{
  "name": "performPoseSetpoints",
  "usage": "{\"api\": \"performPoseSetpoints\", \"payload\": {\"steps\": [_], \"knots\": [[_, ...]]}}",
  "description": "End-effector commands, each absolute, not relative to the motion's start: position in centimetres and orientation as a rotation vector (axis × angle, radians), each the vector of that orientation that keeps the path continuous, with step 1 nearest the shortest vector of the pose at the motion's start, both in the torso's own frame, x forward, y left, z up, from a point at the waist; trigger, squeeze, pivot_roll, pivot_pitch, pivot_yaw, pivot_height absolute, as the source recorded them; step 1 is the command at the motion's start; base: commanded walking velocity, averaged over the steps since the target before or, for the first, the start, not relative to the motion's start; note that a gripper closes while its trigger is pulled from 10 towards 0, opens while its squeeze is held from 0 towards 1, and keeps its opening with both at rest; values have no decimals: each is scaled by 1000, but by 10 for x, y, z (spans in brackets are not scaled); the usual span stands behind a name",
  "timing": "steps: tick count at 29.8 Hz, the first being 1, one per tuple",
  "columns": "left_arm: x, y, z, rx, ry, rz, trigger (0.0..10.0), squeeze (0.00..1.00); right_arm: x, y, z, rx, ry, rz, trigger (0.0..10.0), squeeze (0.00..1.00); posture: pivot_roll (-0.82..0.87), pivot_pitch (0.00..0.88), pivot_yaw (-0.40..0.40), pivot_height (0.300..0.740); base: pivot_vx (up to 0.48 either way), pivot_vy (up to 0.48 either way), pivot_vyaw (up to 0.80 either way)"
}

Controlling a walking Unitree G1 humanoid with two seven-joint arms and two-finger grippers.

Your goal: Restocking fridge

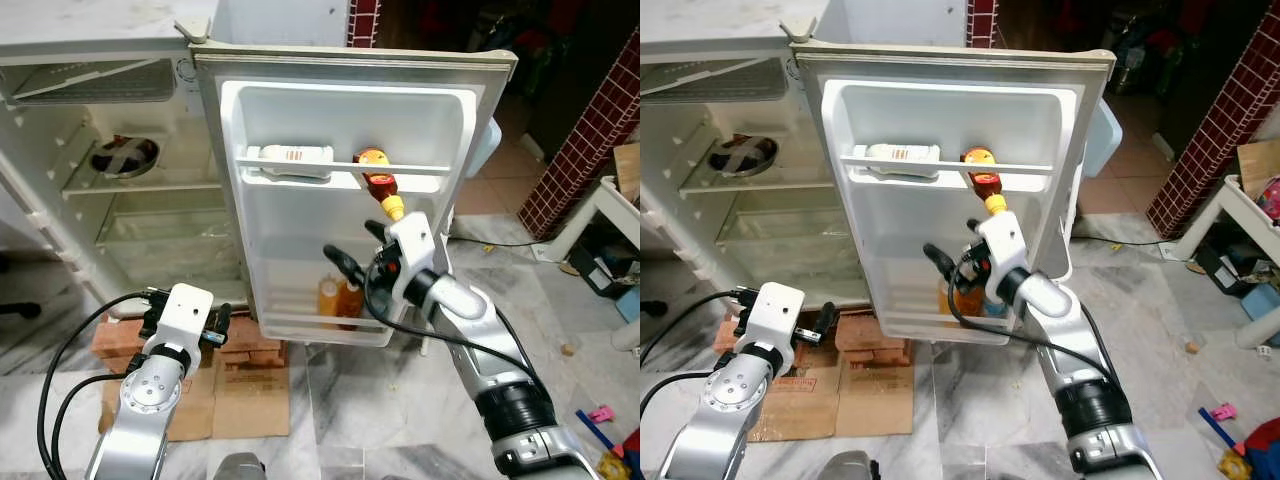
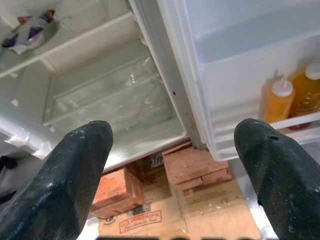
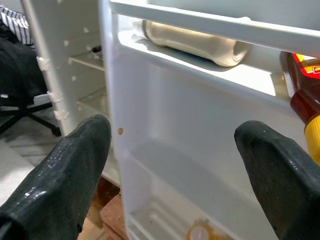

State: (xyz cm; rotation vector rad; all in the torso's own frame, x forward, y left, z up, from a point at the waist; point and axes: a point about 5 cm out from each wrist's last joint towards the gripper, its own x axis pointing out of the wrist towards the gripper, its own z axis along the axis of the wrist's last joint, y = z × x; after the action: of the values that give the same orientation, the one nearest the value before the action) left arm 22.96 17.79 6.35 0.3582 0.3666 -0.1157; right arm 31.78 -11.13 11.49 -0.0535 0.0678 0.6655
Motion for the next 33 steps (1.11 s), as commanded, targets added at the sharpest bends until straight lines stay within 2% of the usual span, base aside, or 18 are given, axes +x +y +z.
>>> {"api": "performPoseSetpoints", "payload": {"steps": [1, 9, 21, 33], "knots": [[229, 177, 65, 369, 366, -117, 10000, 0, 323, -115, 118, -59, 56, 635, 10000, 0, 144, 0, 20, 740, 0, 0, 0], [228, 178, 65, 363, 376, -113, 10000, 0, 337, -121, 118, -103, 74, 548, 10000, 0, 144, 0, 9, 740, 0, 0, 0], [227, 176, 63, 351, 387, -106, 10000, 0, 348, -145, 123, -128, 55, 415, 10000, 0, 136, 0, 3, 740, 0, 0, 0], [227, 177, 63, 352, 395, -98, 10000, 0, 354, -147, 121, -116, 57, 336, 10000, 0, 139, 0, 1, 740, 0, 0, 0]]}}
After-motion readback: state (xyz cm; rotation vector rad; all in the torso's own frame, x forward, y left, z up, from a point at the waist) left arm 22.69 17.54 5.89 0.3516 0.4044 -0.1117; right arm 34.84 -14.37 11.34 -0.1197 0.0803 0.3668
